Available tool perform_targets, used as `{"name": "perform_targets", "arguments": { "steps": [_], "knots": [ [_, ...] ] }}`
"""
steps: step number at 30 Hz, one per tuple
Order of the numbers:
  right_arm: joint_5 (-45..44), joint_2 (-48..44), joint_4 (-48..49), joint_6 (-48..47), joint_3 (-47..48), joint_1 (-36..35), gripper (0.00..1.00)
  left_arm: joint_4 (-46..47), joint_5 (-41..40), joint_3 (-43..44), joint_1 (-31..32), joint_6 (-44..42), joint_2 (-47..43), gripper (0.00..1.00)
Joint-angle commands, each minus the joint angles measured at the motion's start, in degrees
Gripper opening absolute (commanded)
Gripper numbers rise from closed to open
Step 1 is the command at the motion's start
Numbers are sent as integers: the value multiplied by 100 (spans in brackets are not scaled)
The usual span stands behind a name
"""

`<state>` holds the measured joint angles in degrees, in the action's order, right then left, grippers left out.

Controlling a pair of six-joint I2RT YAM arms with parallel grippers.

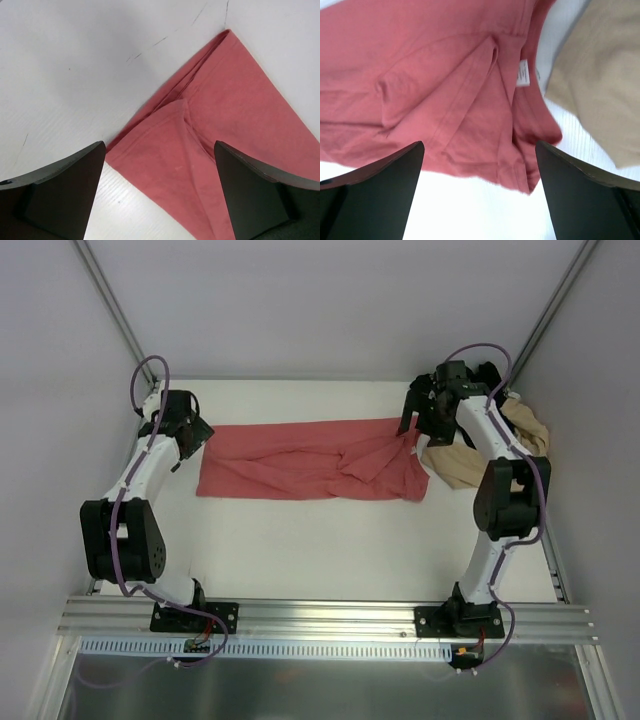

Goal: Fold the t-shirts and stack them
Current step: Fold the other side of the tshirt into a rectangle

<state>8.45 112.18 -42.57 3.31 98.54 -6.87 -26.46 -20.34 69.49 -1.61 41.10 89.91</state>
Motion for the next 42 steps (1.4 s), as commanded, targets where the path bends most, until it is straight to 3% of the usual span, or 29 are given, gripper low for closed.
{"name": "perform_targets", "arguments": {
  "steps": [1, 7, 15, 21, 23, 42],
  "knots": [
    [201, -1057, 55, -76, -387, -77, 99, 254, 424, -419, -50, -216, -482, 91],
    [166, -1576, 82, -85, -1204, -603, 100, 61, 1047, -612, 46, -181, -641, 90],
    [386, -1436, 872, 477, -2137, -1571, 98, 562, 2411, -1622, 626, -331, -2178, 89],
    [395, -883, 1198, 574, -2199, -1686, 71, 458, 2886, -2124, 846, -472, -3242, 90],
    [386, -751, 1198, 574, -2129, -1694, 67, 387, 2921, -2264, 846, -550, -3540, 90],
    [324, 93, 1137, 530, -1373, -1747, 49, 484, 3009, -2651, 846, -674, -3559, 91]
  ]
}}
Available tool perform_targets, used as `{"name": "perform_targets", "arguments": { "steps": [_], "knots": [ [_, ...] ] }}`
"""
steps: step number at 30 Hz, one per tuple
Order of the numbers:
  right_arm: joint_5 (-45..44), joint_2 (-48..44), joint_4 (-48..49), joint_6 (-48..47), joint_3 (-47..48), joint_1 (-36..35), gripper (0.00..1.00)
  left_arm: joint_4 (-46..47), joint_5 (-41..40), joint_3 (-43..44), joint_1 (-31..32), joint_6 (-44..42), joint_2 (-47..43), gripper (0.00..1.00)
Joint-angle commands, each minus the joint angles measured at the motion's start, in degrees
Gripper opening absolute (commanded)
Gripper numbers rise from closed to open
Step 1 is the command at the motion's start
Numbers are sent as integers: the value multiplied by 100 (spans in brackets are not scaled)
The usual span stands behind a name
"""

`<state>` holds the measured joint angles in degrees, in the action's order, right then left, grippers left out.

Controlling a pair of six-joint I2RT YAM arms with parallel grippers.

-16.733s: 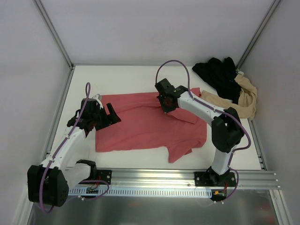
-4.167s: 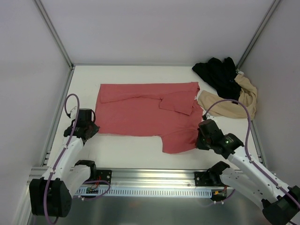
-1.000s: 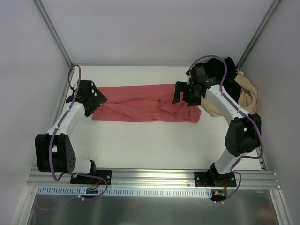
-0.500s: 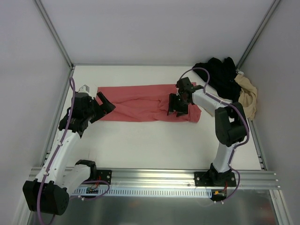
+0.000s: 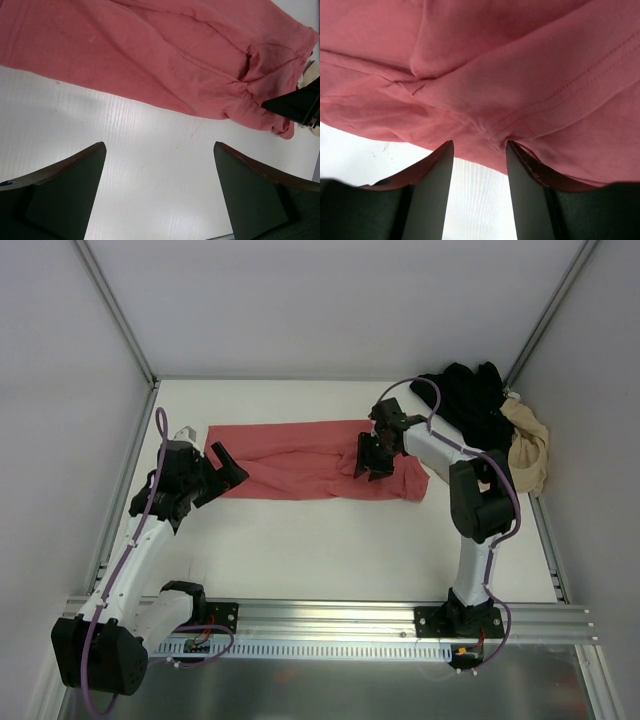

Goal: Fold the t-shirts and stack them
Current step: Fold the other side of the tshirt into a rectangle

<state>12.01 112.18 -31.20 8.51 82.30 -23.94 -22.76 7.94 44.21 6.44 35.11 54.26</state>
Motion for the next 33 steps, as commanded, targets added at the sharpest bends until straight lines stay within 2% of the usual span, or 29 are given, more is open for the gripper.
{"name": "perform_targets", "arguments": {
  "steps": [1, 2, 7, 10, 11, 13, 22, 33],
  "knots": [
    [-32, 120, 17, 10, 251, -40, 48, 123, 181, -140, 42, -75, -20, 91],
    [-32, 155, 26, 10, 260, -40, 44, 114, 155, -158, 42, -83, -38, 91],
    [-67, 208, 44, 10, 225, -23, 38, 53, 102, -132, 42, -163, -38, 91],
    [-76, 225, 70, 1, 198, -31, 24, 44, 84, -132, 42, -171, -21, 92],
    [-76, 234, 70, -7, 190, -31, 12, 44, 84, -140, 42, -171, -21, 91],
    [-76, 208, 105, -16, 172, -31, 0, 53, 76, -175, 42, -180, -12, 92],
    [-287, 5, -87, -78, 584, 82, 0, 105, 93, -255, 42, -163, -21, 92],
    [-164, 945, -791, -210, 2641, 566, 0, 132, 190, -316, 42, -119, -65, 92]
  ]
}}
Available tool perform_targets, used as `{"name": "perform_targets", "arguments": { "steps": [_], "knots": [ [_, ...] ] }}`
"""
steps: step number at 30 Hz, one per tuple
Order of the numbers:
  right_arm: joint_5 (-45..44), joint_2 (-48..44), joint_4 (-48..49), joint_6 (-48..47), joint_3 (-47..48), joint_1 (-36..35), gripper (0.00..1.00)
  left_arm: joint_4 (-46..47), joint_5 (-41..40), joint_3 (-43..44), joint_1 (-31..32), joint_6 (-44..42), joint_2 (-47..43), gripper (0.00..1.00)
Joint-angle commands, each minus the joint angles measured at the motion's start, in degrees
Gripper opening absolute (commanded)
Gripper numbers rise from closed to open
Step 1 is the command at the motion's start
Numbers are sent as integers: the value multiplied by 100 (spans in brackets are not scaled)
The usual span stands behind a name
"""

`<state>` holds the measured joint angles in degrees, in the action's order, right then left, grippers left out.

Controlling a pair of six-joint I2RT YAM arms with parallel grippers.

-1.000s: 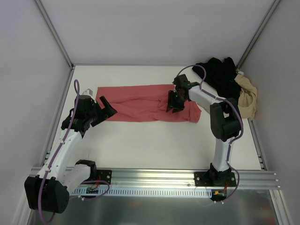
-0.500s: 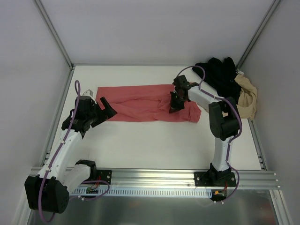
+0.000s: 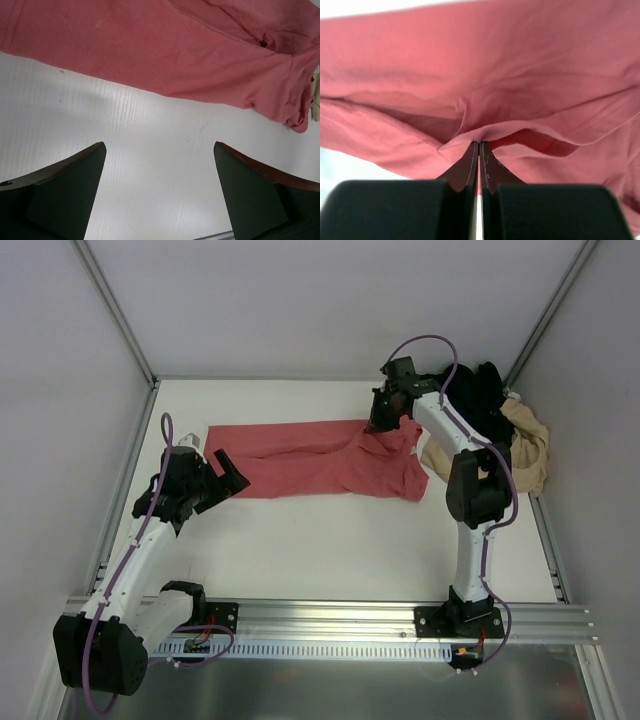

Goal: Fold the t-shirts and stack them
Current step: Fold the other side of the tshirt into a rectangle

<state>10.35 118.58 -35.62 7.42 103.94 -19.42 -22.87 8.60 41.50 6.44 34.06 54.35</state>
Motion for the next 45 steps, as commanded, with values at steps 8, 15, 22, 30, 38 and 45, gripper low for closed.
{"name": "perform_targets", "arguments": {
  "steps": [8, 15, 22, 30, 38, 45],
  "knots": [
    [160, 1060, -507, -92, 1286, 193, 18, 265, 203, -62, 51, -5, 49, 92],
    [248, 966, -236, -127, 901, 202, 99, 345, 230, -107, 51, 39, 173, 92],
    [47, -361, -51, -329, -241, 202, 99, 214, 116, -124, 130, 118, -91, 92],
    [98, -776, -51, -400, -752, 211, 99, -42, 107, -107, 165, 127, -469, 93],
    [116, -565, 116, -206, -866, 140, 100, -112, 89, -10, 165, -22, -425, 93],
    [152, -117, 178, -215, -709, 140, 99, -33, 89, -62, 165, -58, -372, 93]
  ]
}}
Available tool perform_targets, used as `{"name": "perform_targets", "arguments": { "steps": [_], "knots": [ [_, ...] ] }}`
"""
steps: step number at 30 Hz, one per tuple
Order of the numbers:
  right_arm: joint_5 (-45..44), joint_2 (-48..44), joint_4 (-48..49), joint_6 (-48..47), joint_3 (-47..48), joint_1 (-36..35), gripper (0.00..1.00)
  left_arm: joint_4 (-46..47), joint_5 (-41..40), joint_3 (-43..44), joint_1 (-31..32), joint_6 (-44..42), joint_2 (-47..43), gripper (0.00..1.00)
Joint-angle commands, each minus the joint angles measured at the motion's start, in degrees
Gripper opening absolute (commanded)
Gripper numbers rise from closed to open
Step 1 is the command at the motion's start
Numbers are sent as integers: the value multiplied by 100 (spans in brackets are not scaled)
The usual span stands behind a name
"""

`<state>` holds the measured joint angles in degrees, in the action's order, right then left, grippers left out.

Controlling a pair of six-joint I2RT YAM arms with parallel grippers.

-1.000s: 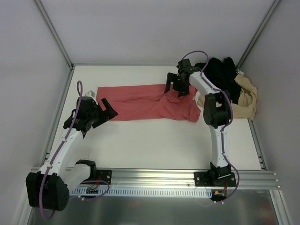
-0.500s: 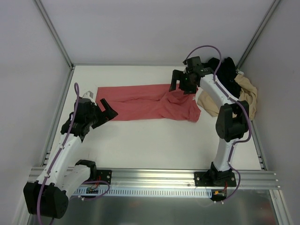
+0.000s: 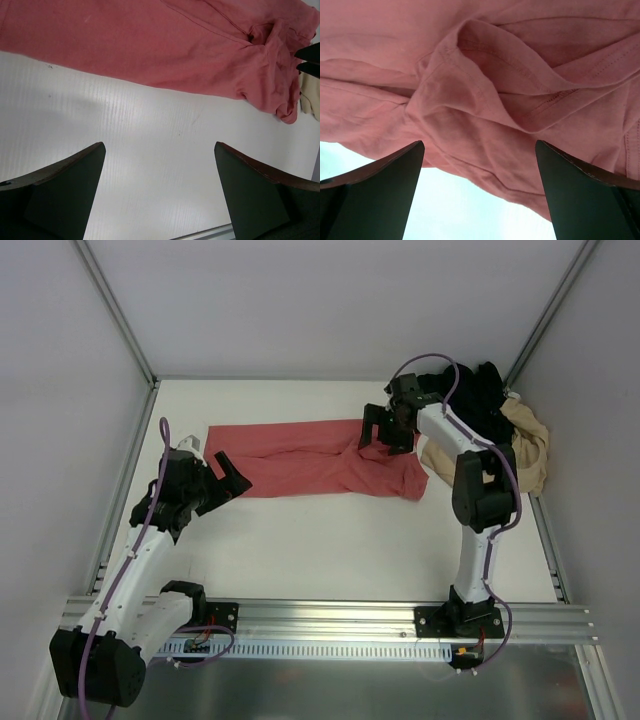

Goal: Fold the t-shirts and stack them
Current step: Fold the other side of the tshirt into a rectangle

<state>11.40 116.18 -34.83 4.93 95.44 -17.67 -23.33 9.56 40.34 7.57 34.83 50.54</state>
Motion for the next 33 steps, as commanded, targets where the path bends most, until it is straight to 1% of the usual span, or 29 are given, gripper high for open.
{"name": "perform_targets", "arguments": {
  "steps": [1, 5, 9, 17, 23, 33],
  "knots": [
    [38, 194, 99, 52, 159, -35, 99, 13, -16, 53, 51, -152, 25, 93],
    [161, 317, 108, 174, 72, -52, 99, 48, -25, 27, 51, -161, 70, 94],
    [134, 186, 336, 280, -253, -122, 99, 136, 10, 9, 51, -143, 157, 94],
    [187, 256, 407, 324, -298, -140, 99, 136, -16, -52, 51, -161, 131, 94],
    [135, 80, 328, 351, -359, -175, 100, 215, 28, -79, 51, -134, 175, 94],
    [170, -78, 565, 544, -720, -316, 99, 197, 46, -87, 51, -134, 166, 94]
  ]
}}
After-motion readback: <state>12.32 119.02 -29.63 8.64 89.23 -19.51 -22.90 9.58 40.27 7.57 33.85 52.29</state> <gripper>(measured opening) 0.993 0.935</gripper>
